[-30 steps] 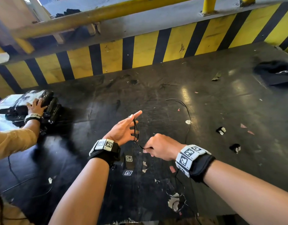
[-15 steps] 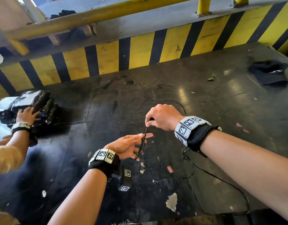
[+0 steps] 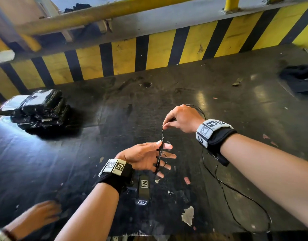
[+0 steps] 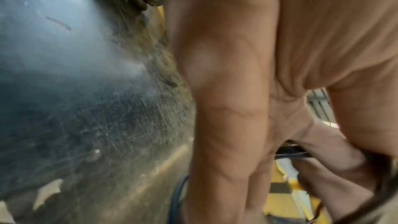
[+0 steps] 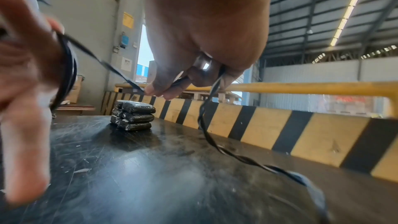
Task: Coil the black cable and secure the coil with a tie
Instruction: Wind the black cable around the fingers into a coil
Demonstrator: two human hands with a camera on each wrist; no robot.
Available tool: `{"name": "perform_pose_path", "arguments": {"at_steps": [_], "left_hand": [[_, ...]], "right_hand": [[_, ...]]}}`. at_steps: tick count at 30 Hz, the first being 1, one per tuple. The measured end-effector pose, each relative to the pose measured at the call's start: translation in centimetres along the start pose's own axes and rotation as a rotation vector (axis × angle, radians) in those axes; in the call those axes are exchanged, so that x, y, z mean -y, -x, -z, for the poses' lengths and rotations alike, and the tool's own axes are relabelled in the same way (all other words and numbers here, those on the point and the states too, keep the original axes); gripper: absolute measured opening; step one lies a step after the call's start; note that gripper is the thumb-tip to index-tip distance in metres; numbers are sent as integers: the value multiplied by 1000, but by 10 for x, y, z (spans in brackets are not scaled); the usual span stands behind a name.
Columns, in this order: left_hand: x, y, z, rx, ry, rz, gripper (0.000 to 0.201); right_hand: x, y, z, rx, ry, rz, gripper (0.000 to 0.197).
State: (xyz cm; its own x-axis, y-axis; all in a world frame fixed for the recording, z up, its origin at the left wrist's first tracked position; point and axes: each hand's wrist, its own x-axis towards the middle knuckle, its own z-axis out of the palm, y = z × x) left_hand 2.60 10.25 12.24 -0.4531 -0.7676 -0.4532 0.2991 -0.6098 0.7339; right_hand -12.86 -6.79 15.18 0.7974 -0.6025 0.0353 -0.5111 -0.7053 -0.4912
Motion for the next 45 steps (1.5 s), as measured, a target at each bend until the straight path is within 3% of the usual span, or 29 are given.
{"name": "perform_pose_path", "arguments": {"at_steps": [6, 9, 15, 22, 28, 33, 39, 45], "left_hand": [[-15, 8, -18, 147, 113, -179, 31], [-24, 9, -20, 138, 132, -267, 30], [-50, 6, -9, 74, 74, -404, 35], [-55, -3, 13, -145, 60, -356, 58], [-41, -5, 34, -248, 31, -298, 68], [-22, -4, 43, -367, -38, -242, 41], [1, -1, 42, -465, -191, -122, 41], [22, -1, 41, -406, -190, 9, 38]], "right_hand": [[-31, 17, -44, 11, -290, -93, 8], [-31, 34, -69, 47, -394, -133, 6], [-9, 62, -105, 123, -472, -74, 10], [19, 70, -109, 214, -393, 61, 19], [27, 79, -105, 233, -396, 35, 22], [35, 80, -96, 284, -317, 7, 24], [43, 74, -65, 303, -143, 42, 18], [47, 49, -23, 260, 29, 87, 18]]}}
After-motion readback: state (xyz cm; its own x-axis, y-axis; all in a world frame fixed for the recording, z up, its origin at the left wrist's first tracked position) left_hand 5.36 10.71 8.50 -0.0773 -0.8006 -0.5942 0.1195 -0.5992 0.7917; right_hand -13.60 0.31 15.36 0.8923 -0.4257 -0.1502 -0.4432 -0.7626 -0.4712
